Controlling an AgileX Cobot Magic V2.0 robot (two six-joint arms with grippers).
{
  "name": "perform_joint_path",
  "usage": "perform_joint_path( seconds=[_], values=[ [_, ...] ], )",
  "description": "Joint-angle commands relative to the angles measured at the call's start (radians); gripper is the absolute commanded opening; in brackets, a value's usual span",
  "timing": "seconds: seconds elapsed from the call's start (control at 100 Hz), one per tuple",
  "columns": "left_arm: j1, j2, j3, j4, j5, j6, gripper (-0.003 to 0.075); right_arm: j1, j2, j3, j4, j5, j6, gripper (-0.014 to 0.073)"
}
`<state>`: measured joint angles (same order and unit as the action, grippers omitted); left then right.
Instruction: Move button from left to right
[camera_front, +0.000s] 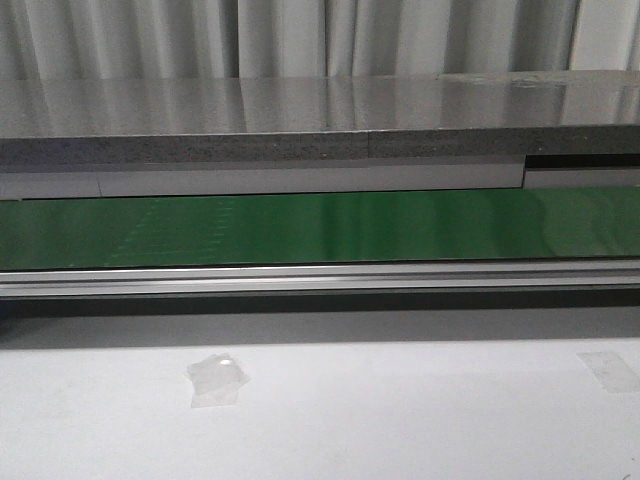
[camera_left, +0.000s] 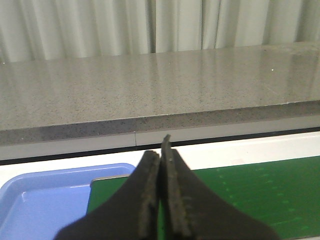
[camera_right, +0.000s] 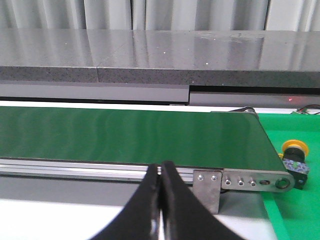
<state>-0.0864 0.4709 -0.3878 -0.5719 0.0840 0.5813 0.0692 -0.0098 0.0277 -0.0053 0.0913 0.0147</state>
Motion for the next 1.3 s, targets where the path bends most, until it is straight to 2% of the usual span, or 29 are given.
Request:
perform_joint_path(
  seconds=[0.0,0.99,1.13,1.29],
  values=[
    [-0.008,0.005,-0.029,-0.012,-0.069,-0.002,-0.0020,0.001,-0.019,-0.016,-0.007,-0.075,-0.001,-0.0068],
    [-0.008,0.005,-0.029,0.002,-0.090,-0.002,-0.0020,0.001,-0.019,-0.016,-0.007,-0.075,-0.001,-0.0068],
    [-0.008,0.005,-0.029,0.152,-0.092,-0.054,-0.0020,0.001,-0.019,-0.016,-0.007,-0.075,-0.001,-0.0068],
    [-0.008,-0.008,0.000,0.454,-0.121,-0.370,-0.0020,0.001,-0.019,-0.016,-0.007,-0.075,-0.001,-0.0068]
  ],
)
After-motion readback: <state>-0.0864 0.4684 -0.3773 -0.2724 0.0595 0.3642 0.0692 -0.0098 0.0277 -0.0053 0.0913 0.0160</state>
